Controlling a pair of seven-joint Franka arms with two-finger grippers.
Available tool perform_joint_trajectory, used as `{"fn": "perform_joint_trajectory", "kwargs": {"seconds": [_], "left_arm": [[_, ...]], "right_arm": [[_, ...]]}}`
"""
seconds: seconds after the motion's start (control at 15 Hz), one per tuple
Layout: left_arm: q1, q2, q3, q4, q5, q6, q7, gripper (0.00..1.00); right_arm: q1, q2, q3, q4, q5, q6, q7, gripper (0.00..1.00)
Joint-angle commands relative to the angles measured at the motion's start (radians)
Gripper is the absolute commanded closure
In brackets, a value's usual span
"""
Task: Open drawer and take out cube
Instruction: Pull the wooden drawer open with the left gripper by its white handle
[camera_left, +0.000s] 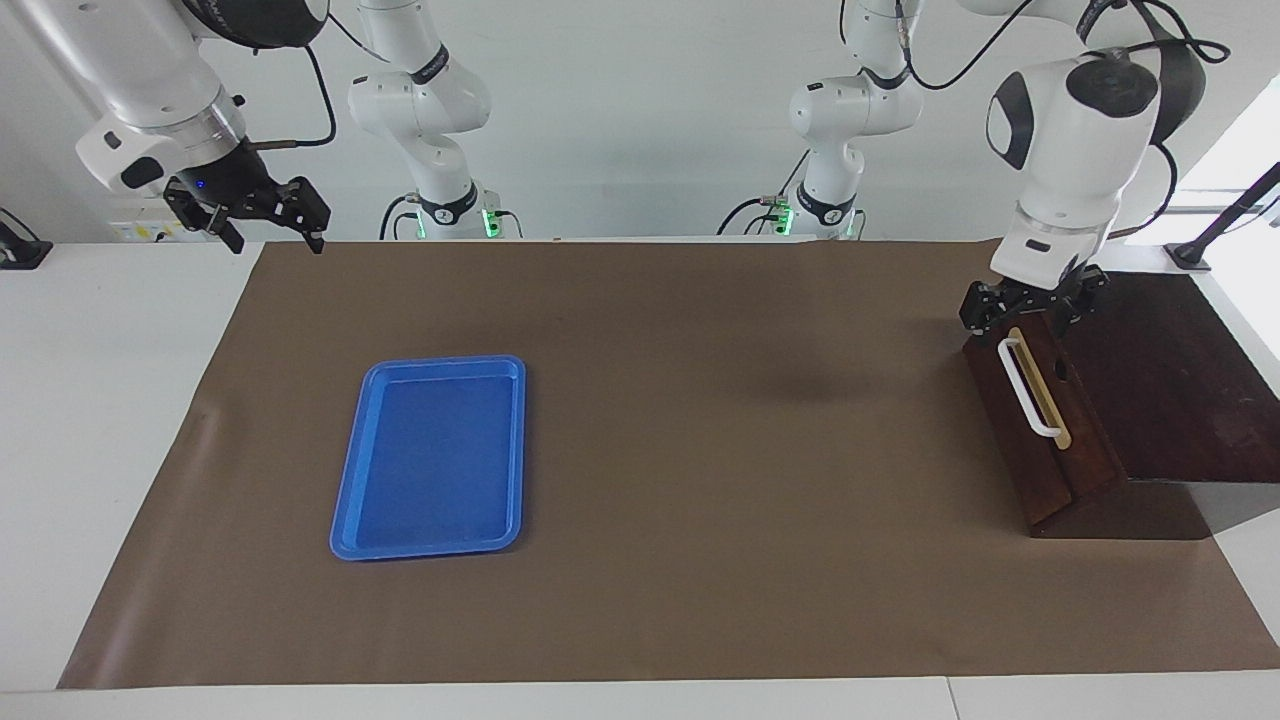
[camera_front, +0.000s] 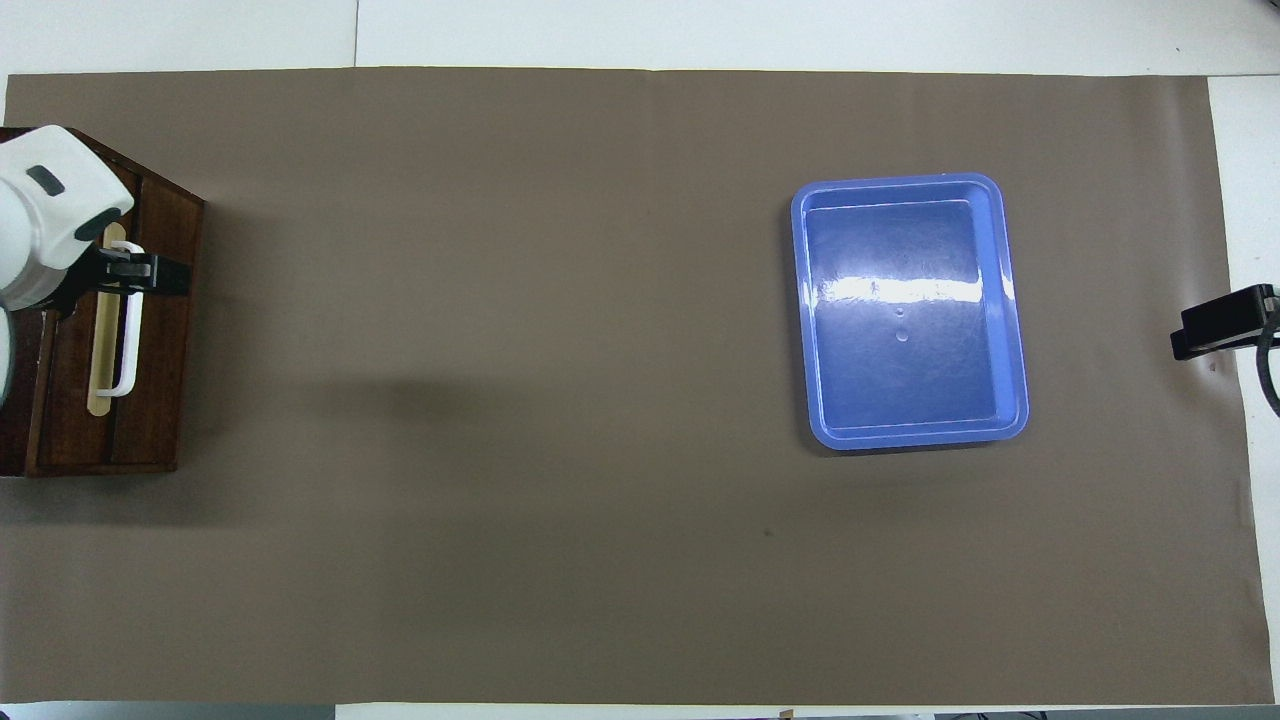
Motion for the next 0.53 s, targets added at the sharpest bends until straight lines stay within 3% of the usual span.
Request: {"fn": "perform_joint_trajectory", "kwargs": {"seconds": [0.0,0.2,0.47], "left_arm": [[-0.017,0.057,0.013,-0.029,0.093,0.080,0.000,0.00],[-0.025,0.125,0.014,-0.048,0.205,0.169,0.000,0.00],[0.021,0.126,0.014,-0.127,0.241,0.286,0.000,0.00]], "right_arm": [[-0.006,-0.022,0.005,-0.027,-0.007,0.011,0.016,0.00],[-0.003,-0.023,0.005,-0.027,-0.007,-0.009,0.014,0.00],[-0.011,-0.025,0.005,-0.028,-0.007,-0.023,0.013,0.00]]}}
